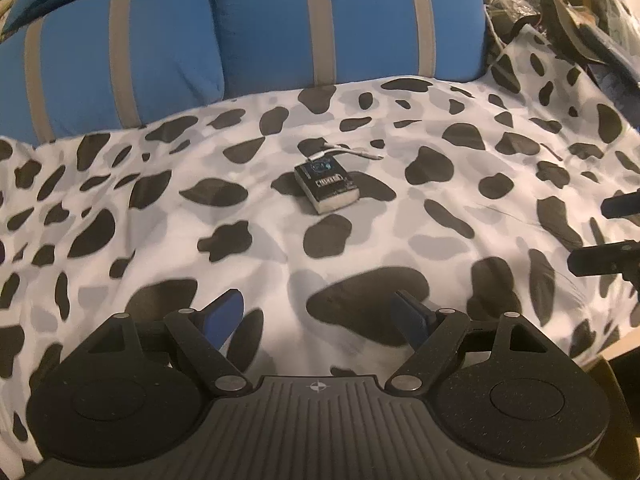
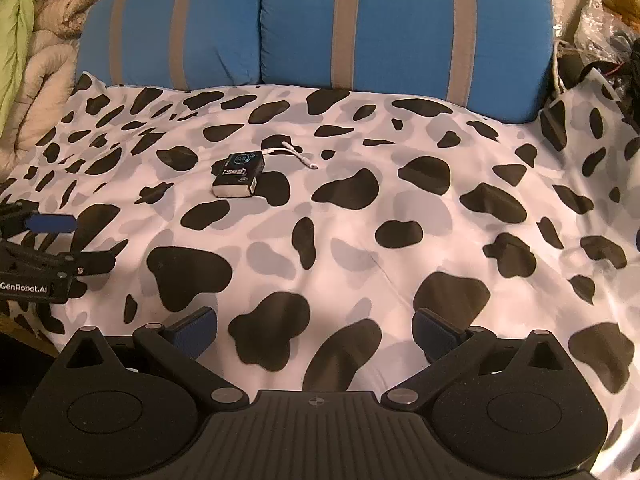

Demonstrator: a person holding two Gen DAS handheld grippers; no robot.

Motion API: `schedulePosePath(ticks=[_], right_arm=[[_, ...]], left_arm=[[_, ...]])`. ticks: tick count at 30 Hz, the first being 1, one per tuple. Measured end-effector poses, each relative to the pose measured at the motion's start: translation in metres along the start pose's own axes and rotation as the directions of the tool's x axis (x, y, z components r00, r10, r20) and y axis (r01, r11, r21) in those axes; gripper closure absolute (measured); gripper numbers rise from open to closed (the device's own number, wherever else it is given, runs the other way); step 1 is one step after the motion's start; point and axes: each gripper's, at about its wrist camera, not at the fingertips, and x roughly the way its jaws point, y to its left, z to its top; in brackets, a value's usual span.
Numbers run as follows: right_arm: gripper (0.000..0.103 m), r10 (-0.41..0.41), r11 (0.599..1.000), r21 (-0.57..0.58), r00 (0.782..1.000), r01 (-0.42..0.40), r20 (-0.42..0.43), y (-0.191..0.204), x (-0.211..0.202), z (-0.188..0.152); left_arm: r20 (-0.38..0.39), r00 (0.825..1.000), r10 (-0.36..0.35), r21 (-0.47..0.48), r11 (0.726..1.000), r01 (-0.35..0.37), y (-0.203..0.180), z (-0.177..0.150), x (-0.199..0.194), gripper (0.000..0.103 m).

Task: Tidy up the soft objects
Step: 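Move both tools from the box back toward the black tissue pack, then grasp the black tissue pack with the left gripper while the right gripper grasps the white adapter cable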

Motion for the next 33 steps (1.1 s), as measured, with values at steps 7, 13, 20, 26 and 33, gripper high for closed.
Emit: schedulePosePath(ticks=[7, 13, 20, 26, 33], right_arm=[[0.000, 0.010, 1.000, 0.019, 1.000, -0.010, -0.006, -0.009, 0.015, 0.012], [0.000, 0.011, 1.000, 0.027, 1.000, -0.011, -0.021, -0.016, 0.030, 0.020], [0.000, 0.008, 1.000, 0.025, 0.999, -0.007, -0.032, -0.023, 0.042, 0.029], [0.000, 0.015, 0.999, 0.033, 1.000, -0.015, -0.025, -0.027, 0.050, 0.041], [0.000, 0.026, 0.999, 0.040, 0.999, -0.025, -0.027, -0.029, 0.060, 0.052]], left_arm=[[0.014, 1.000, -0.015, -0.005, 1.000, 0.015, -0.002, 0.019, 0.017, 0.022], [0.039, 0.996, -0.079, -0.051, 0.995, 0.081, 0.001, 0.037, 0.032, 0.022], [0.023, 0.996, -0.084, -0.030, 0.996, 0.085, -0.005, 0.051, 0.061, 0.022], [0.010, 0.998, -0.063, -0.056, 0.996, 0.063, 0.001, 0.067, 0.089, 0.022], [-0.032, 0.997, -0.067, -0.089, 0.994, 0.064, 0.004, 0.079, 0.125, 0.023]])
